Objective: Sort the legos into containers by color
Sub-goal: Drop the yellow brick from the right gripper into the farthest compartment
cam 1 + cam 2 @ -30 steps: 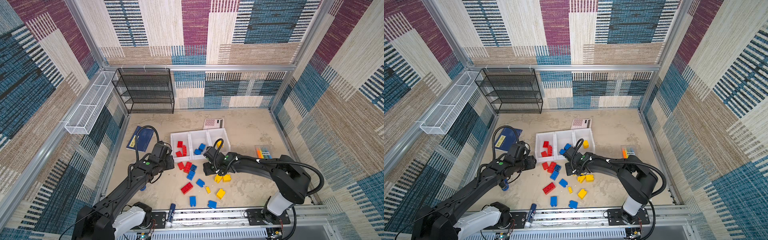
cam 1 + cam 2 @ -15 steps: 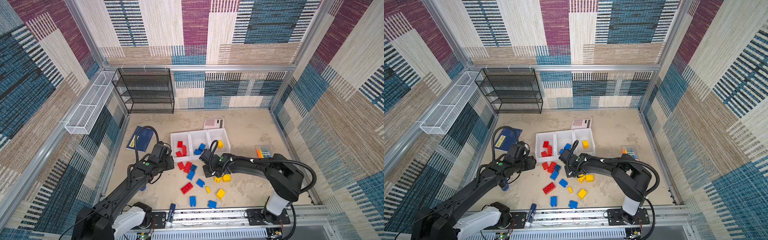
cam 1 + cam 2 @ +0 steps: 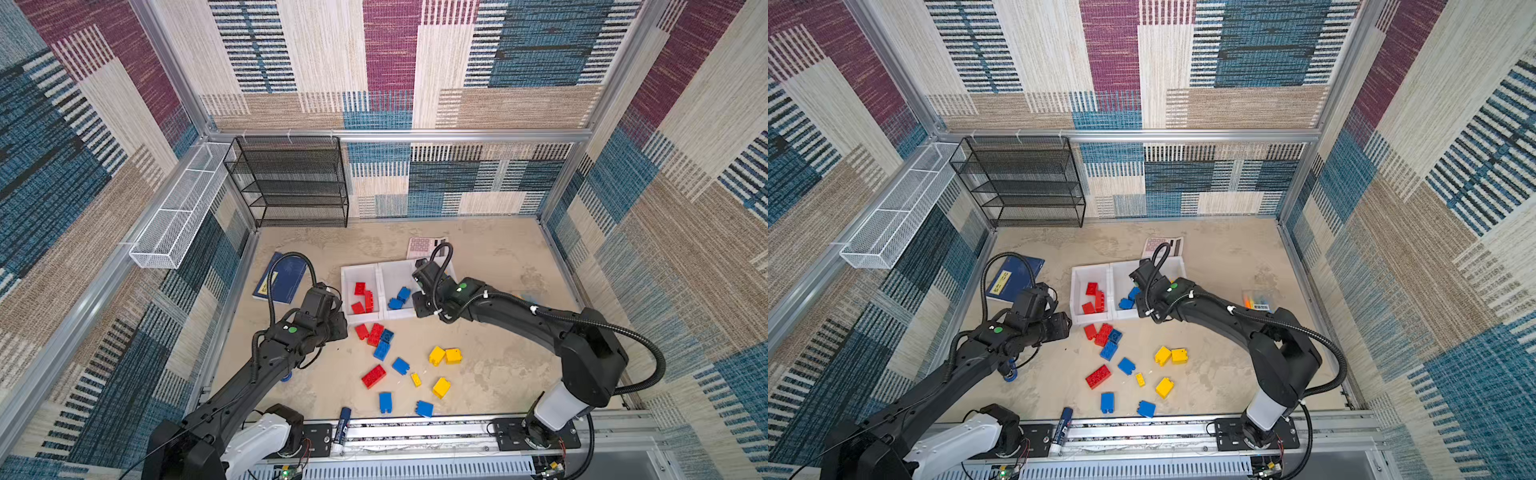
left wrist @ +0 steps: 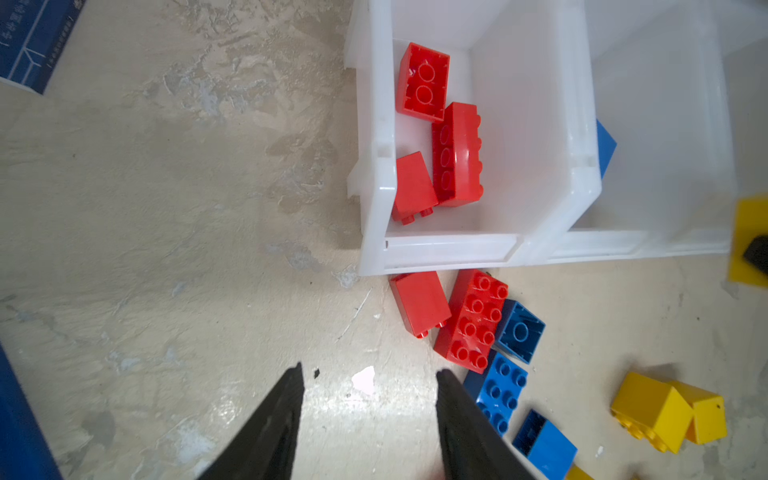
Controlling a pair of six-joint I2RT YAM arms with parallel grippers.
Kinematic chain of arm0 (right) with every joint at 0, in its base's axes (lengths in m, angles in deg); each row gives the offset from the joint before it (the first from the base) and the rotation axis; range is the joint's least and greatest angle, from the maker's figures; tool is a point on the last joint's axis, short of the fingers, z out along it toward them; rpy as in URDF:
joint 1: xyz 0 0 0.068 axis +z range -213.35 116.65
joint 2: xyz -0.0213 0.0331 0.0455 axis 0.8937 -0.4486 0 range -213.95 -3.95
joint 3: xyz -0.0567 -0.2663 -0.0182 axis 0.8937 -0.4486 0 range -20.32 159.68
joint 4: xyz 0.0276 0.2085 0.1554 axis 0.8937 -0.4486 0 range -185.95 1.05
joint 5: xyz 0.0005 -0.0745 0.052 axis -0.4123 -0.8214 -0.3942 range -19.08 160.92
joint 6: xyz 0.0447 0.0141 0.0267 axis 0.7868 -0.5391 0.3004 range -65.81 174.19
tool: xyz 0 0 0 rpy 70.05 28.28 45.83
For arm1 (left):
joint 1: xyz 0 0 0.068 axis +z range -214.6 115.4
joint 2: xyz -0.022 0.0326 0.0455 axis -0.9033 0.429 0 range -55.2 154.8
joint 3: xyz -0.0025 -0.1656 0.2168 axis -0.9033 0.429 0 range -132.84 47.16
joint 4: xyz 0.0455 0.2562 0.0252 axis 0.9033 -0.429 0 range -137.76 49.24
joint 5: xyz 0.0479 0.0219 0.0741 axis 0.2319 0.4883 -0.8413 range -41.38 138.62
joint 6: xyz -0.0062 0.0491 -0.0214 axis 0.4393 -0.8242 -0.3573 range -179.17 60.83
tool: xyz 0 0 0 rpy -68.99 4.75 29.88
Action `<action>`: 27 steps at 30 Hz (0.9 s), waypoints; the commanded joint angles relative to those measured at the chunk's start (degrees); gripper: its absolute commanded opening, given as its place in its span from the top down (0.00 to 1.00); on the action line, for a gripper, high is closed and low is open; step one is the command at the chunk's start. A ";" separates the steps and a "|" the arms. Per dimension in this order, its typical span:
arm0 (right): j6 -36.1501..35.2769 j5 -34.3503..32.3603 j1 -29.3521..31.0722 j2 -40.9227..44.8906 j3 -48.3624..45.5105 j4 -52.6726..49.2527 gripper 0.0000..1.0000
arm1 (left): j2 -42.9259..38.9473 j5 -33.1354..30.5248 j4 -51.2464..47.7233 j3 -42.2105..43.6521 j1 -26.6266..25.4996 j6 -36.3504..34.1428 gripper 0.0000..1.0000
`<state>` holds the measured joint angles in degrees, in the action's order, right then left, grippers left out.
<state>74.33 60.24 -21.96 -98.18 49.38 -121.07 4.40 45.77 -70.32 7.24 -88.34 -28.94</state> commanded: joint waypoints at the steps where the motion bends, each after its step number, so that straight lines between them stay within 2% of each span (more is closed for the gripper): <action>1: -4.88 -0.43 -2.83 -1.26 1.74 1.01 0.68 | -0.64 -0.68 -1.40 0.19 0.13 0.96 0.45; 7: -5.03 1.43 -5.74 -4.08 2.33 3.11 0.68 | -1.74 -0.24 -1.55 0.90 0.11 1.49 0.45; 10: -4.80 1.62 -5.79 -4.88 2.82 3.16 0.65 | -1.95 -0.22 -1.85 1.11 0.10 1.57 0.45; 12: -4.52 1.45 -5.88 -4.90 2.79 3.20 0.60 | -2.07 -0.18 -1.77 1.35 0.12 1.73 0.45; 15: -4.46 1.30 -5.97 -4.79 2.58 3.04 0.43 | -2.04 0.12 -1.65 1.60 0.10 1.82 0.45; 18: -4.16 1.12 -5.97 -4.32 2.40 2.76 0.36 | -2.09 0.37 -1.64 1.70 0.11 1.80 0.45; 27: -3.44 2.54 -5.97 -2.56 1.46 3.02 0.33 | -2.00 3.34 -1.09 1.86 -0.13 0.63 0.44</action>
<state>70.05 61.69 -27.99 -101.72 51.25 -119.17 2.43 47.56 -71.85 9.07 -88.34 -27.84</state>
